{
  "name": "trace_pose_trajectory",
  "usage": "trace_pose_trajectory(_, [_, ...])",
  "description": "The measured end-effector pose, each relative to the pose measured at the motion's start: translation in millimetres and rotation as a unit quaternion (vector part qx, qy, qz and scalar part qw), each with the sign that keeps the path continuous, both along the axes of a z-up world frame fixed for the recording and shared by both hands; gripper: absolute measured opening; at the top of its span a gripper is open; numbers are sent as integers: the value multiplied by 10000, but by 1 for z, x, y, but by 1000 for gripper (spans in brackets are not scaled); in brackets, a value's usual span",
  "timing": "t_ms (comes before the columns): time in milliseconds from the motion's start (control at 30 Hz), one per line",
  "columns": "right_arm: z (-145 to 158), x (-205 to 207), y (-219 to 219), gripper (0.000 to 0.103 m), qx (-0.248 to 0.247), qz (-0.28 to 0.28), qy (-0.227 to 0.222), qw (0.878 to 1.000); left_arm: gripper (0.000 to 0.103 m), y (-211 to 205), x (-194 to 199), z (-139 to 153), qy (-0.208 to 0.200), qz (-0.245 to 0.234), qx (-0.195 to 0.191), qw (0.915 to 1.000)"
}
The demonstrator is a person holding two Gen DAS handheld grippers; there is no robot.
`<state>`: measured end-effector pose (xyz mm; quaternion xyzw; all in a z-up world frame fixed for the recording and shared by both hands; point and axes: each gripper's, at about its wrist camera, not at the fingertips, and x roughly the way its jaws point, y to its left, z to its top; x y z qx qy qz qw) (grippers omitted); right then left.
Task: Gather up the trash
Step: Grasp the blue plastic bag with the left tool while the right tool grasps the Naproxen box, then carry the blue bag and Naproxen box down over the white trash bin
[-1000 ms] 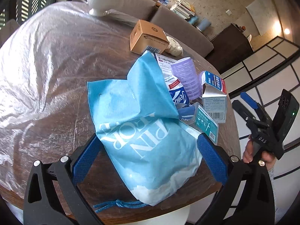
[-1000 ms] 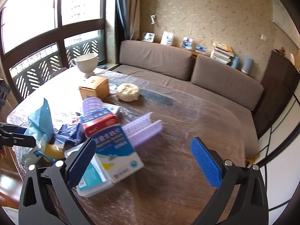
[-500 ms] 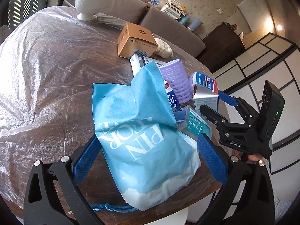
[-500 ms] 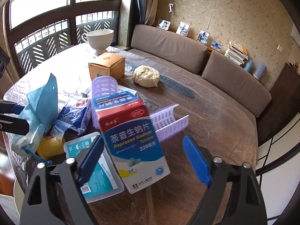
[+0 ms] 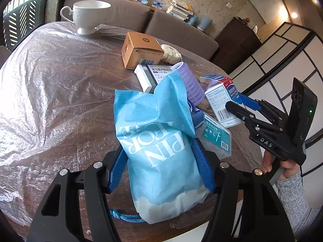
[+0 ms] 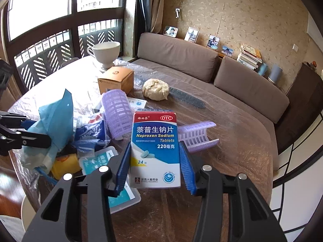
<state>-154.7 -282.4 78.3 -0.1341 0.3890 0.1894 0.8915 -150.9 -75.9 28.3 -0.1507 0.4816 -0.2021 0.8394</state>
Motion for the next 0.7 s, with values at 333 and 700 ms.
trace_pose_trajectory(333, [14, -14, -7, 45, 571, -138, 138, 9982, 59, 16, -8, 8, -147, 104, -88, 9998])
trace_pose_trajectory(700, [29, -39, 3, 45, 508, -297, 2, 9983, 62, 22, -6, 9, -132, -6, -124, 9998])
